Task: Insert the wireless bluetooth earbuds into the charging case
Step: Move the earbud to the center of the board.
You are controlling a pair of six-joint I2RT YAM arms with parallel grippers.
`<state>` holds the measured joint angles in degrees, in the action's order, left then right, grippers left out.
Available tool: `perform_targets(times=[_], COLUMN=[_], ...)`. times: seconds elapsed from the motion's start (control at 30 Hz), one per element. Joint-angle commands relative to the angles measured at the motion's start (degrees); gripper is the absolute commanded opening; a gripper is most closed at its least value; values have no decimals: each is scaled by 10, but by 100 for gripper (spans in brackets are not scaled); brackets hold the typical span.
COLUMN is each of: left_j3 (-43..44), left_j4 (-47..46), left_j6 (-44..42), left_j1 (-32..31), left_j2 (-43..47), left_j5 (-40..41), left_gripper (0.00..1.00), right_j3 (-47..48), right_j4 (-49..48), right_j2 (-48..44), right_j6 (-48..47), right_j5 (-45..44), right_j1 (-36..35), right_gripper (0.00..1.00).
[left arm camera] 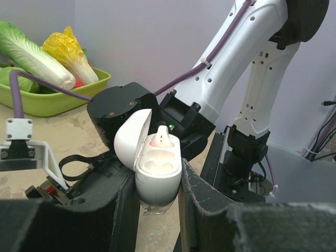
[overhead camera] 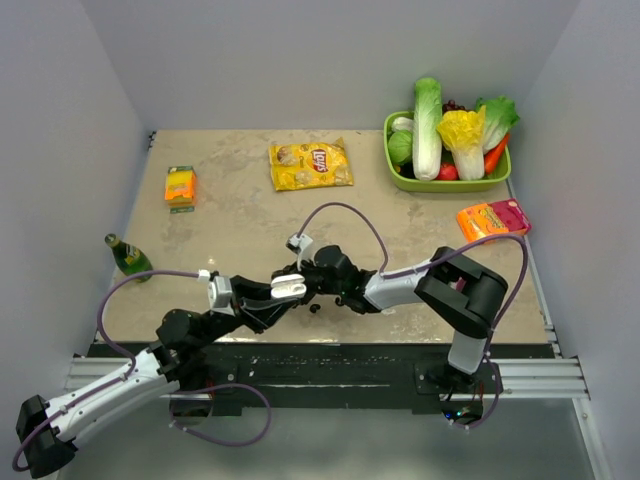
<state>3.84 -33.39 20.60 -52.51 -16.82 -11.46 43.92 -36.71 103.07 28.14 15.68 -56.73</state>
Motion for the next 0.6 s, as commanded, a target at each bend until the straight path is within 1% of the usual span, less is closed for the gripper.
perform_targets(times=[0.0,0.23,0.4,0.57], left_j3=[11,12,12,12], left_j4=[-31,-28,-28,-26], left_j6=[9,9,9,9], left_j1=[1,1,1,1], left_j2=[3,3,0,2], left_j5=[-12,-15,-15,-13], left_gripper=[0,0,0,0], right_j3=[44,65,82,72], right_j4=[8,-2,13,29], right_j2=[25,56,73,76], right_j6=[-9,3,-1,-8], right_j5=[24,35,34,15], right_j1=[0,0,0,0], right_gripper=[44,44,44,43])
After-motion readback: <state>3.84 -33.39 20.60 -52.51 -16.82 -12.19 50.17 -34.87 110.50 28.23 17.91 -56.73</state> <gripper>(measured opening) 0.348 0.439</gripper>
